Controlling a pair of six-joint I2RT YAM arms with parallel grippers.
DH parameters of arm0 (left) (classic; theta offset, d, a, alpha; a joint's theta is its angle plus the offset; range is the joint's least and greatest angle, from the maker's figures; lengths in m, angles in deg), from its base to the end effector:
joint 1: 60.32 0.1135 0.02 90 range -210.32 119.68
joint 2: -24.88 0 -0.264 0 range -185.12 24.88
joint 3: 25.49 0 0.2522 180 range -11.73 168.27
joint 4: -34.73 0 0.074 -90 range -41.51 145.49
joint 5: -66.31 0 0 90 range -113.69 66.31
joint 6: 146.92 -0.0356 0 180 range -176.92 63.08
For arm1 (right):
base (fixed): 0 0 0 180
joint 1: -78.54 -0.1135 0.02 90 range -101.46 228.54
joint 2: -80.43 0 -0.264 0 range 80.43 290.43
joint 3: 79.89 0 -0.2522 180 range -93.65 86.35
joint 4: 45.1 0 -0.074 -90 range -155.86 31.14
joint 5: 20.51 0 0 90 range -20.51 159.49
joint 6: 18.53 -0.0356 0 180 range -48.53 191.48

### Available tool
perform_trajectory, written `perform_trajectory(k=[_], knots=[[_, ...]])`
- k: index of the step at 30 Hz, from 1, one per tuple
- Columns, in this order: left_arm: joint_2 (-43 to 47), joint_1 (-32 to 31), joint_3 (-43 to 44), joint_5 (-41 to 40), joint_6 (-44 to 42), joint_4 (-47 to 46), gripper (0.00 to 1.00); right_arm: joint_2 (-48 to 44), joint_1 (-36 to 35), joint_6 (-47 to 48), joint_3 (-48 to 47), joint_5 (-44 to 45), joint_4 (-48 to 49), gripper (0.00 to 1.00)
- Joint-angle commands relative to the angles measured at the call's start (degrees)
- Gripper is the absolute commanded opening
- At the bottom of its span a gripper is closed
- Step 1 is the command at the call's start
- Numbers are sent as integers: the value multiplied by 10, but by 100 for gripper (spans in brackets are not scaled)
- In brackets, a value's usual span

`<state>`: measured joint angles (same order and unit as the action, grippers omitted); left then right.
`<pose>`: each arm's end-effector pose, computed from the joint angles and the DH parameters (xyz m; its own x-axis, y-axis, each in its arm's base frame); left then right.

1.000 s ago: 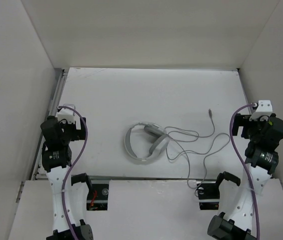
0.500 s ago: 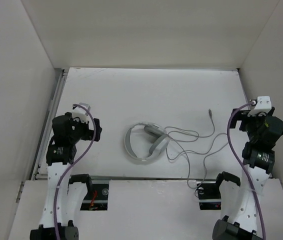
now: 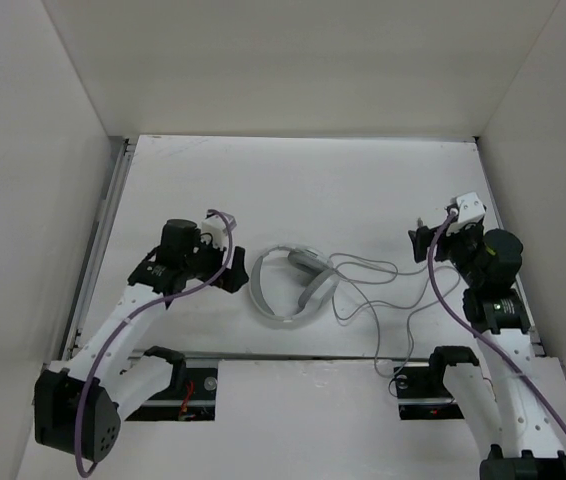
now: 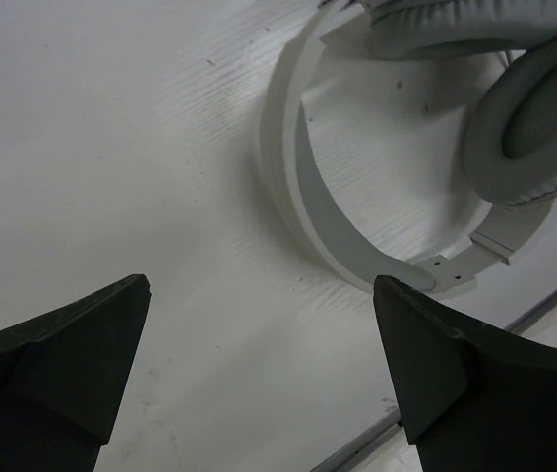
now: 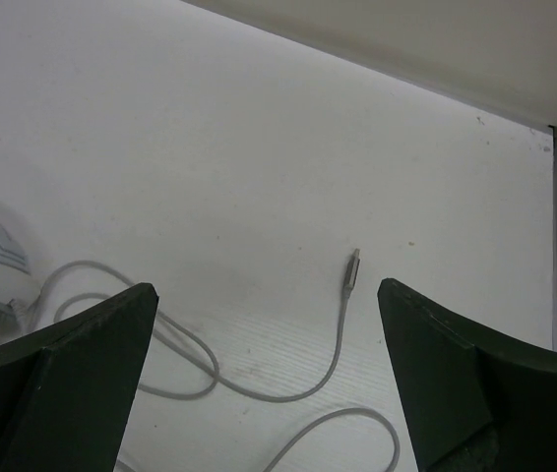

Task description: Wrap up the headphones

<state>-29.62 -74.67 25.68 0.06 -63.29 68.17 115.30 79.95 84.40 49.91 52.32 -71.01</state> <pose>0.1939 -0.0644 0.2500 -0.5165 0.2370 -0.8228 0.6004 0.7854 -0.1507 0.1530 0.0067 0.3113 -0.1192 -0.2109 -0.9702 -0.3009 0.9389 -0.1671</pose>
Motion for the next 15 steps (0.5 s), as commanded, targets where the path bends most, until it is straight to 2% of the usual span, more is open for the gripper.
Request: perform_trajectory(k=[1, 5, 15], knots=[[-7, -54, 20, 5, 31, -32, 100, -1, -5, -22, 20, -5, 48, 100], [-55, -100, 24, -24, 54, -56, 100, -10, -15, -47, 46, -22, 70, 100], [-180, -152, 24, -94, 63, -111, 92, -2, -45, -62, 40, -38, 99, 100]])
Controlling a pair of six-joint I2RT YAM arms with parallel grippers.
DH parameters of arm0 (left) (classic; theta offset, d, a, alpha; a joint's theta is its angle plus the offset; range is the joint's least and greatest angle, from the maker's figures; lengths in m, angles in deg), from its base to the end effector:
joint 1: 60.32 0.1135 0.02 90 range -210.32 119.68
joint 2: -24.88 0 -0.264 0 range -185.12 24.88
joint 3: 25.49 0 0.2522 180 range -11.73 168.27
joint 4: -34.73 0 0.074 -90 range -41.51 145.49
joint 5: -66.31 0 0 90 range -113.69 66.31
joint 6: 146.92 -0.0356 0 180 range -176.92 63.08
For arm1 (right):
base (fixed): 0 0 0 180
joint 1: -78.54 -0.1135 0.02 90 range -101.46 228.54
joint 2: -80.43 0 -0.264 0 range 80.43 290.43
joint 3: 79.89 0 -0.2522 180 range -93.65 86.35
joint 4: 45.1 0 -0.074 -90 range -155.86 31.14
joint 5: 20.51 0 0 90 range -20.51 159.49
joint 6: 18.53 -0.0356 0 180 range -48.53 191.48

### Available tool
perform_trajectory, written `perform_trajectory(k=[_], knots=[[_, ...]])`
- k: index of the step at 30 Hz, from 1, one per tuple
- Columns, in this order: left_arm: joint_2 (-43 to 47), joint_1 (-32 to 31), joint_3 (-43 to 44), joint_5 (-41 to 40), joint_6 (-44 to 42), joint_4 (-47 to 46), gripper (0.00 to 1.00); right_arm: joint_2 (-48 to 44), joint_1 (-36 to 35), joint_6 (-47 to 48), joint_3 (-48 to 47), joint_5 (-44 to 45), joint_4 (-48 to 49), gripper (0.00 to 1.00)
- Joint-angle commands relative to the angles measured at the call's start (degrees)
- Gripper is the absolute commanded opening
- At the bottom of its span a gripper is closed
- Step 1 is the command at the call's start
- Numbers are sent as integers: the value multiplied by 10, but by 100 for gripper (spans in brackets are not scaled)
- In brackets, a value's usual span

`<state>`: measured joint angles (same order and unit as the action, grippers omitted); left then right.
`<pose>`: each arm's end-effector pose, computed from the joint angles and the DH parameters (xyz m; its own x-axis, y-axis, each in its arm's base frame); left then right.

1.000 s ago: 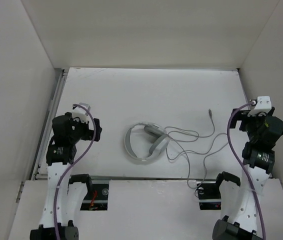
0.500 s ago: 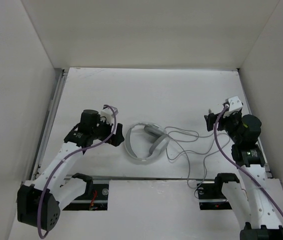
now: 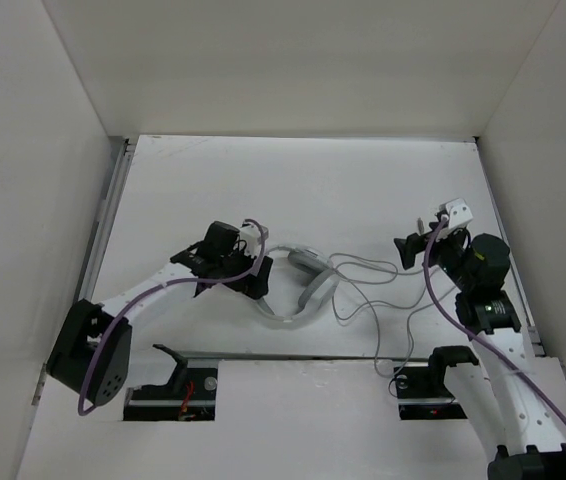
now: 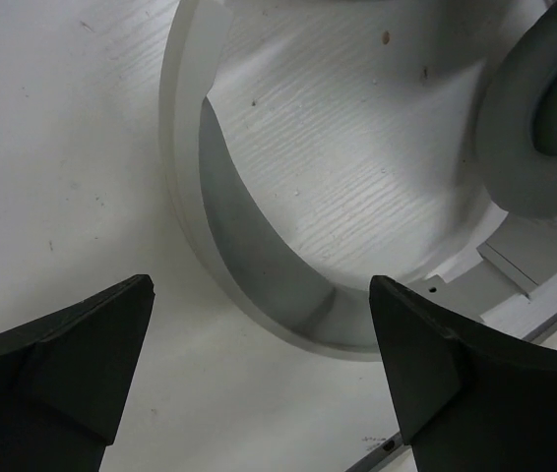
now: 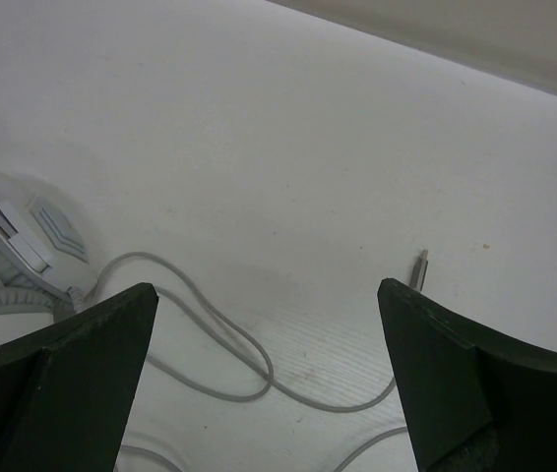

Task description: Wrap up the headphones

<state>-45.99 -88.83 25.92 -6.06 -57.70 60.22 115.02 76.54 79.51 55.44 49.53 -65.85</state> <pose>0.2125 -0.1277 0.2027 -0.6120 0.3472 -0.7106 0.6516 0.7305 -0.2043 0.1561 0.0176 0.2876 -0.1317 -0.1361 -0.9819 -0.3903 0.9176 -0.0749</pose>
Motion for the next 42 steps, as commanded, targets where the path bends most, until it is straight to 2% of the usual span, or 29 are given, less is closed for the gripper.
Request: perform_trajectory(k=[1, 7, 9, 12, 16, 22, 27, 33, 36, 38, 40, 41, 42], knots=[[-29, -15, 19, -39, 9, -39, 89, 0, -14, -13, -13, -11, 51, 100], [-75, -38, 14, -72, 16, -59, 69, -8, -18, -16, -7, -11, 55, 100], [-89, -43, 10, -87, 17, -73, 58, -15, -18, -21, -2, -11, 58, 100], [-105, -51, 3, -107, 20, -90, 49, -29, -18, -29, 6, -11, 64, 100], [-125, -68, -3, -124, 24, -111, 31, -45, -16, -30, 14, -11, 65, 100], [-152, -78, 2, -132, 31, -132, 12, -56, -10, -33, 24, -11, 72, 100], [-159, -75, 16, -136, 41, -138, 1, -60, -9, -36, 34, -11, 78, 100], [-156, -62, 33, -140, 54, -134, 1, -62, -9, -35, 38, -11, 79, 100], [-154, -54, 37, -149, 56, -135, 10, -65, -9, -36, 38, -11, 79, 100], [-154, -53, 36, -150, 56, -137, 25, -66, -9, -36, 38, -11, 79, 100], [-153, -53, 33, -150, 56, -137, 32, -66, -9, -36, 38, -11, 79, 100], [-152, -53, 32, -150, 56, -138, 39, -66, -9, -36, 38, -11, 79, 100], [-152, -54, 31, -150, 54, -138, 51, -66, -9, -36, 38, -11, 79, 100]])
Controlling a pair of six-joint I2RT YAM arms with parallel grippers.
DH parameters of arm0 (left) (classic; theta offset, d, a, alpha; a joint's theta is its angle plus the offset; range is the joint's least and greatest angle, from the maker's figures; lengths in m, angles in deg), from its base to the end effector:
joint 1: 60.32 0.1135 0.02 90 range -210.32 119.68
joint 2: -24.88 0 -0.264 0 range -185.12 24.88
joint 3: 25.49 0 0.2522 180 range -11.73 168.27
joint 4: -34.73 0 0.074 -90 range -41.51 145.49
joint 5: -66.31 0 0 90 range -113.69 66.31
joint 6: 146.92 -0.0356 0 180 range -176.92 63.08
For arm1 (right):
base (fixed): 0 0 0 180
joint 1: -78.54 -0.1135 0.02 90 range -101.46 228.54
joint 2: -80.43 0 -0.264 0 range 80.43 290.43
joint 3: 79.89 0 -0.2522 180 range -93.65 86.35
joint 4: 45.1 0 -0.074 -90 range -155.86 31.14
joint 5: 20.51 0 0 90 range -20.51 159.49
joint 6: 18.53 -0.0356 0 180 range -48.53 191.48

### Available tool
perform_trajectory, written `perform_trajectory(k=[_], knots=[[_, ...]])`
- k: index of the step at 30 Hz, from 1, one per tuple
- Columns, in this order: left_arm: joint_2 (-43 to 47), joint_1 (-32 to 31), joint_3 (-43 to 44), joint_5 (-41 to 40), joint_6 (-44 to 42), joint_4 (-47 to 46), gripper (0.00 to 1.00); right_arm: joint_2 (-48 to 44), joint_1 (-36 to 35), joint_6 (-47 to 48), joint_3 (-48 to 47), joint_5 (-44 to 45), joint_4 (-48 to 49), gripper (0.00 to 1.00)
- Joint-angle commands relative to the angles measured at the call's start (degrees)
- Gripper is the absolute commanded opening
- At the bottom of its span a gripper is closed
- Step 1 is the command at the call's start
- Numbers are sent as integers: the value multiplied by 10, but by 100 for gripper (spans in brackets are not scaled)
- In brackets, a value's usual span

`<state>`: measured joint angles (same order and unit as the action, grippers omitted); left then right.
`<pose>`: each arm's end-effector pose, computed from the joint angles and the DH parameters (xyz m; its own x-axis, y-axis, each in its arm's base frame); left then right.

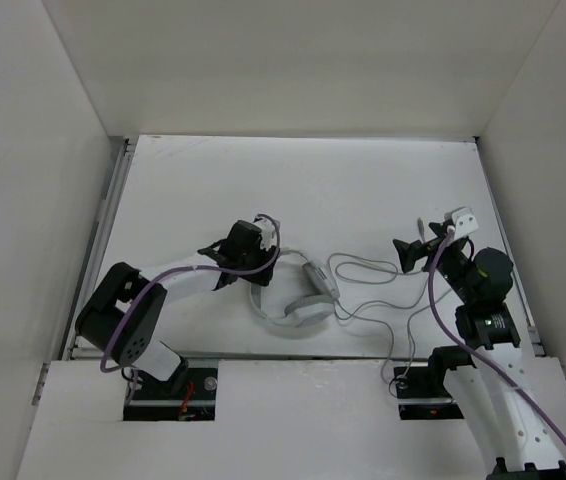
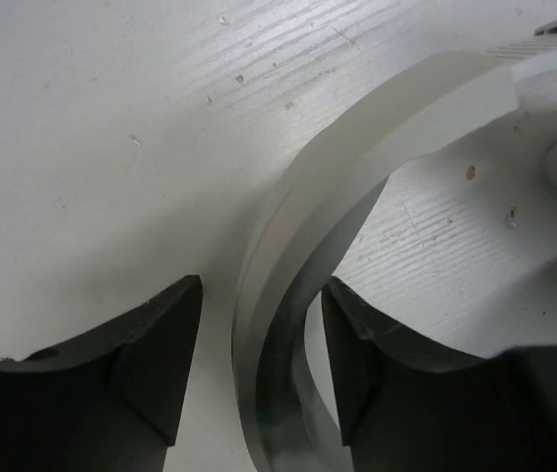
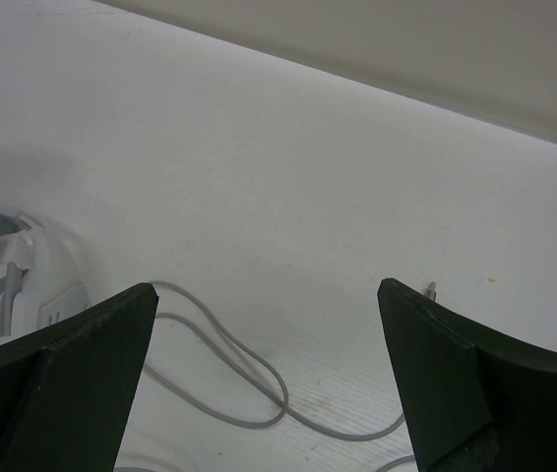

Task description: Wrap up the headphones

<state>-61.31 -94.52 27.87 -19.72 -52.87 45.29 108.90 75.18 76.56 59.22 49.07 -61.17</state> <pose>0.2417 -0.1673 0.1650 -0.6093 0.3289 -0.7215 0.5607 0.8221 -0.0988 0.1404 0.0207 0.2868 -0.0276 -0.0849 -0.9960 -0.4066 0.9112 -0.0664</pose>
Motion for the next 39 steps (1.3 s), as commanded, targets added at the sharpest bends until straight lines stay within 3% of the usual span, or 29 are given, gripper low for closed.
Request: perform_trajectory(k=[1, 5, 12, 15, 19, 26, 32, 39], knots=[[1, 3, 11, -12, 5, 10, 55, -5, 4, -7, 0, -7, 32, 100], [-4, -4, 9, -9, -9, -1, 60, -5, 5, -8, 0, -7, 34, 100], [-36, -38, 32, -5, -69, -13, 55, -8, 7, -7, 2, -7, 41, 100], [-55, -62, 47, -4, -95, -12, 47, -14, 8, -6, 9, -7, 43, 100], [-73, -79, 68, -4, -108, 4, 21, -25, 9, -3, 14, -7, 42, 100], [-76, -83, 73, 0, -105, 24, 0, -38, 9, -7, 20, -10, 41, 100], [-53, -51, 137, -1, -67, 73, 0, -18, -12, 5, 6, -33, 43, 98], [-16, 60, 273, 40, -12, 122, 0, 62, -85, 36, -21, -57, 95, 100]])
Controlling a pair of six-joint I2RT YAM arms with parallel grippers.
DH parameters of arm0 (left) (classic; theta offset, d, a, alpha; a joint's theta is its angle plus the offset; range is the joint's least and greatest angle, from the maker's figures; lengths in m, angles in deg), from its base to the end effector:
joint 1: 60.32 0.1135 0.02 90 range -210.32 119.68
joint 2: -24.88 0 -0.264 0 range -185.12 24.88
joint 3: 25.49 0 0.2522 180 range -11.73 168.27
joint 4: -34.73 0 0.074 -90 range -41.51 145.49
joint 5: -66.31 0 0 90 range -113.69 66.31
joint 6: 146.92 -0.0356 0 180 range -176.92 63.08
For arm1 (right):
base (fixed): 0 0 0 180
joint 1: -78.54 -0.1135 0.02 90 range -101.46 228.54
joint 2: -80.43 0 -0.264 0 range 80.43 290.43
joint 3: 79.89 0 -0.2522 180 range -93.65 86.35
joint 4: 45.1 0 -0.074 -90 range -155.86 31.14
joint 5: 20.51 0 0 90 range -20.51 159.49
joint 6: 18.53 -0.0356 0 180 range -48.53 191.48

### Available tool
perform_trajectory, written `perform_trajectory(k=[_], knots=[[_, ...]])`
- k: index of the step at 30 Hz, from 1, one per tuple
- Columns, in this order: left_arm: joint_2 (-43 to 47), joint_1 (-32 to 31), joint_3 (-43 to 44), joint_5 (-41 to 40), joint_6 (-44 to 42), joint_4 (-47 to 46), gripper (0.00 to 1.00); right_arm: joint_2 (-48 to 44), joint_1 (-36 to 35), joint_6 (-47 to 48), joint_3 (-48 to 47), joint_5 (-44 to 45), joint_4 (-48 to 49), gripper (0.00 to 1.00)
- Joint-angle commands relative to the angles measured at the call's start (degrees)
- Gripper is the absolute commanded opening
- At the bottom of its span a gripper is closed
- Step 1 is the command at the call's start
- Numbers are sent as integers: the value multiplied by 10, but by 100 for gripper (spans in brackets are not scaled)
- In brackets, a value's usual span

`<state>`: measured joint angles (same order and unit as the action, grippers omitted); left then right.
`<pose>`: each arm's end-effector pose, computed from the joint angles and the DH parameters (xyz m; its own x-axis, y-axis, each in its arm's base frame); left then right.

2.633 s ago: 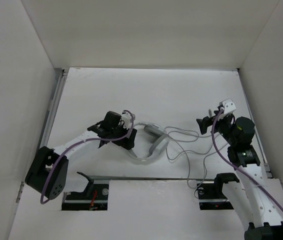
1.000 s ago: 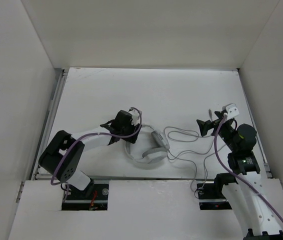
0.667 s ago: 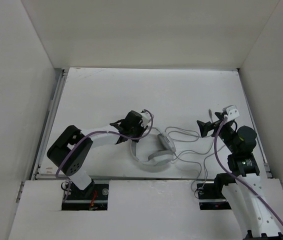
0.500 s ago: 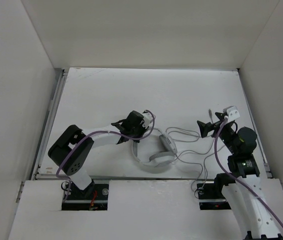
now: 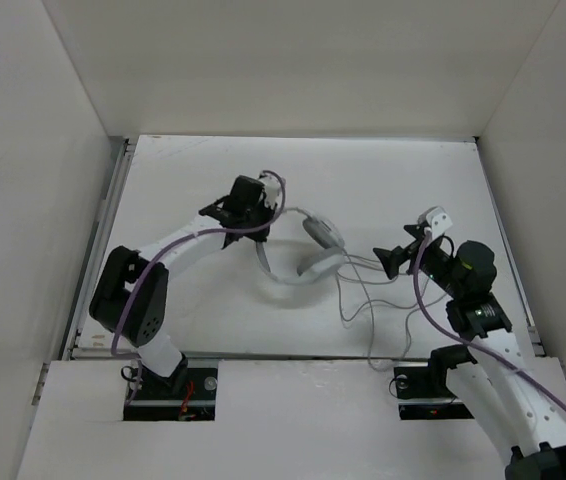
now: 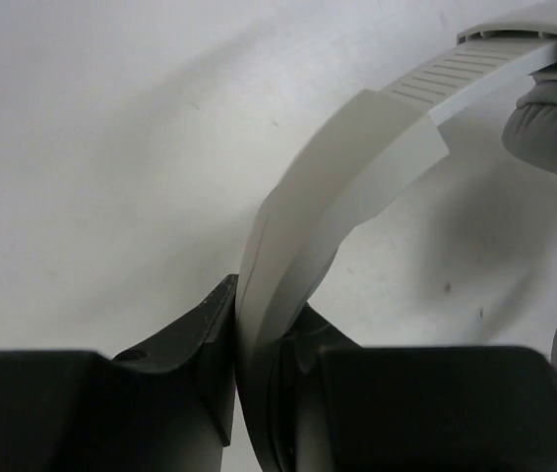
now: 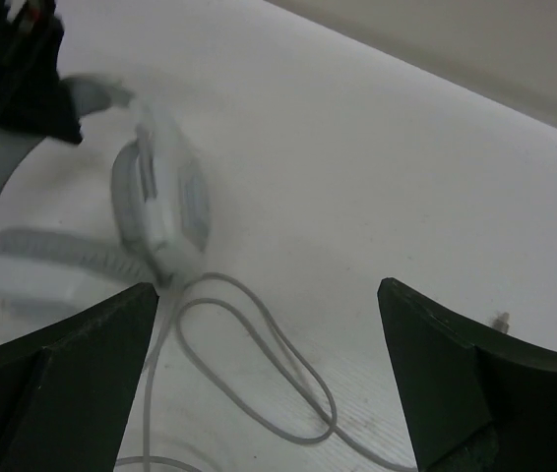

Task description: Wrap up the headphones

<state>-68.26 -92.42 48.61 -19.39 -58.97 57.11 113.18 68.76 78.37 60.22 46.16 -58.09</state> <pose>0.2993 -0.1909 0.2224 -0.5394 0.3805 -0.7512 0.5972 0.8018 -0.0227 0.1497 0.0401 0.2768 -0.0343 -0.1179 -0.9924 -0.5523 0.8298 -0.0794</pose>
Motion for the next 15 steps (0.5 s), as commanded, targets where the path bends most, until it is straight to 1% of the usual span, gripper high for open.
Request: perform_trajectory(k=[1, 5, 9, 12, 15], knots=[[59, 49, 75, 43, 50, 5, 0, 28, -29, 18, -34, -36, 74, 100], [82, 74, 100, 60, 56, 18, 0, 68, -69, 19, -43, -50, 106, 100], [95, 100, 120, 93, 57, 34, 0, 113, -121, 43, -53, -46, 125, 100], [96, 116, 142, 105, 57, 42, 0, 157, -171, 65, -69, -35, 146, 100], [95, 131, 180, 118, 56, 54, 0, 206, -210, 80, -78, -6, 195, 100]])
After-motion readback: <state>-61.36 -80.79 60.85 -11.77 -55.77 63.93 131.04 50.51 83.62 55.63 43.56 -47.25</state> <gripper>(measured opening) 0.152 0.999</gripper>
